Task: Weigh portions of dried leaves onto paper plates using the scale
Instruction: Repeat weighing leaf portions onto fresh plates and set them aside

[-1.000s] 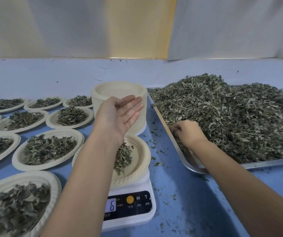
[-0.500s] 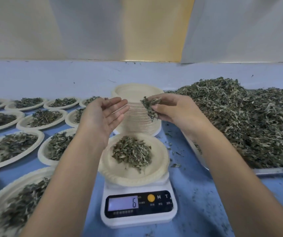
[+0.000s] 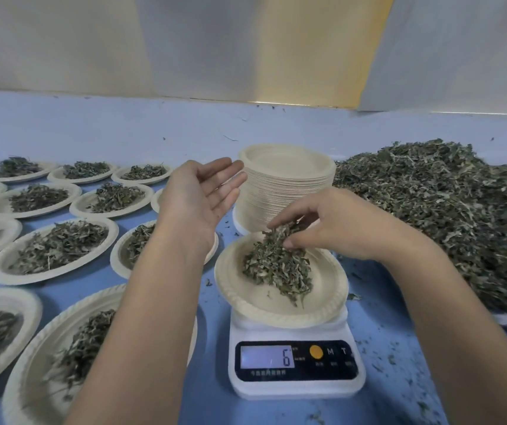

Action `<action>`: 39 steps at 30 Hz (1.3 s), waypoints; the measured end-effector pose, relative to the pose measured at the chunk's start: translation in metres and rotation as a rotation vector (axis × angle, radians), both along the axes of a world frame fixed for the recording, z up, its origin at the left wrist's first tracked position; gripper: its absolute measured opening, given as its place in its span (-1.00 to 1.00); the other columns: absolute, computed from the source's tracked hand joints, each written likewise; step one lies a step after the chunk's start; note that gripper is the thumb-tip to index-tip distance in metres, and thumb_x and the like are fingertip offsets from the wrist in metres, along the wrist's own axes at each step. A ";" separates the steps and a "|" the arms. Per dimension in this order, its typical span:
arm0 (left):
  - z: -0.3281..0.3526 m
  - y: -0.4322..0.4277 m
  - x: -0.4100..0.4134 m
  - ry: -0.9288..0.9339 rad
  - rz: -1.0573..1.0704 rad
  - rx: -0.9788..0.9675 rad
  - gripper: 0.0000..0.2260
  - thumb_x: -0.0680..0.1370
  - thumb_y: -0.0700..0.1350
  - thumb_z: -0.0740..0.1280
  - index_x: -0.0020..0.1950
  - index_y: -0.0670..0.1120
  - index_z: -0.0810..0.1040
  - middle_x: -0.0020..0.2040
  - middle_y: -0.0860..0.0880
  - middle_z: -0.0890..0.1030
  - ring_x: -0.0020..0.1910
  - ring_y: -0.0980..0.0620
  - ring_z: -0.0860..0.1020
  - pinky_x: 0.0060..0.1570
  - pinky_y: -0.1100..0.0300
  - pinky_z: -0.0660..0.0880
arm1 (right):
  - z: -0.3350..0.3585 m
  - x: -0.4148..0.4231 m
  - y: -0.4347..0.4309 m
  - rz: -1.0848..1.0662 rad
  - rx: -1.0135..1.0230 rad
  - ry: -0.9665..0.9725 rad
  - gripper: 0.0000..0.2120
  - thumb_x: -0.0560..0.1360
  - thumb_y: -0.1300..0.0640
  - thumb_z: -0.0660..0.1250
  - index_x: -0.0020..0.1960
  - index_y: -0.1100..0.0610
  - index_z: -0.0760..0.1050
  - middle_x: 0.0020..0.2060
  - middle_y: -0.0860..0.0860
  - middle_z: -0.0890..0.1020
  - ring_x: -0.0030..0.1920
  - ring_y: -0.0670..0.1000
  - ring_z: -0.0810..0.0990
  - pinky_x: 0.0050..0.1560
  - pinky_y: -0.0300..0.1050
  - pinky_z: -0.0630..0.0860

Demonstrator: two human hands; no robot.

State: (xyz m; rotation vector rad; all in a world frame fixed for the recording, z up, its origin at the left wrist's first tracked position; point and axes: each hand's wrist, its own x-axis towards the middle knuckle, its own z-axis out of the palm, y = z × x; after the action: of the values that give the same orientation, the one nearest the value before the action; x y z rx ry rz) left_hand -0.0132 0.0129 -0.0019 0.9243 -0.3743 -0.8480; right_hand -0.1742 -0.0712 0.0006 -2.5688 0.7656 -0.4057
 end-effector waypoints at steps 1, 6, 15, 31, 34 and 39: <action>0.000 -0.001 -0.001 -0.004 -0.005 0.005 -0.72 0.59 -0.18 0.06 0.00 -0.17 0.57 -0.08 -0.05 0.71 -0.09 0.04 0.68 -0.03 0.22 0.56 | -0.001 0.000 0.000 0.019 0.005 0.046 -0.69 0.38 0.09 0.51 0.07 -0.19 0.63 -0.14 -0.36 0.62 -0.09 -0.39 0.53 -0.07 -0.57 0.38; -0.002 -0.003 -0.006 -0.028 -0.030 0.028 -0.71 0.60 -0.18 0.05 -0.01 -0.16 0.57 -0.11 -0.04 0.71 -0.10 0.05 0.68 -0.04 0.23 0.56 | 0.001 -0.003 -0.002 0.142 0.066 0.138 -0.56 0.39 0.14 0.50 0.18 -0.24 0.55 0.03 -0.42 0.56 0.02 -0.43 0.47 0.00 -0.56 0.38; -0.004 -0.006 -0.012 -0.038 -0.058 0.047 -0.73 0.59 -0.19 0.06 -0.01 -0.16 0.56 -0.11 -0.04 0.71 -0.09 0.05 0.68 0.02 0.22 0.56 | -0.005 -0.002 -0.008 -0.046 0.109 -0.300 -0.78 0.47 0.23 0.41 -0.02 -0.09 0.64 -0.19 -0.13 0.67 -0.27 -0.24 0.58 -0.16 -0.37 0.49; -0.006 -0.012 -0.021 -0.064 -0.108 0.069 -0.73 0.60 -0.18 0.05 -0.04 -0.15 0.56 -0.17 -0.03 0.71 -0.13 0.05 0.68 -0.10 0.25 0.56 | -0.008 0.005 -0.003 -0.073 0.076 -0.302 -0.88 0.43 0.15 0.44 -0.11 -0.07 0.66 -0.35 -0.15 0.59 -0.27 -0.16 0.53 0.07 -0.01 0.54; -0.006 -0.013 -0.022 -0.068 -0.110 0.072 -0.72 0.60 -0.18 0.05 -0.04 -0.14 0.56 -0.17 -0.03 0.71 -0.12 0.05 0.68 -0.12 0.26 0.56 | -0.008 0.004 -0.004 -0.071 0.094 -0.324 -0.92 0.42 0.12 0.45 -0.13 -0.05 0.66 -0.35 -0.12 0.59 -0.26 -0.11 0.54 0.07 0.05 0.54; -0.007 -0.013 -0.023 -0.072 -0.115 0.070 -0.72 0.60 -0.17 0.06 -0.05 -0.14 0.56 -0.15 -0.04 0.71 -0.12 0.05 0.68 -0.13 0.27 0.57 | -0.010 0.004 -0.005 -0.065 0.092 -0.322 -0.96 0.42 0.09 0.46 -0.13 -0.02 0.67 -0.35 -0.11 0.61 -0.26 -0.13 0.55 0.04 0.04 0.55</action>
State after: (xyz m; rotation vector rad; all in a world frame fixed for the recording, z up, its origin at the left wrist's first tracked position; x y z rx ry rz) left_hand -0.0366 -0.0005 -0.0090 1.0080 -0.4663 -0.9396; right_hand -0.1698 -0.0763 -0.0089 -2.3186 0.7311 -0.7635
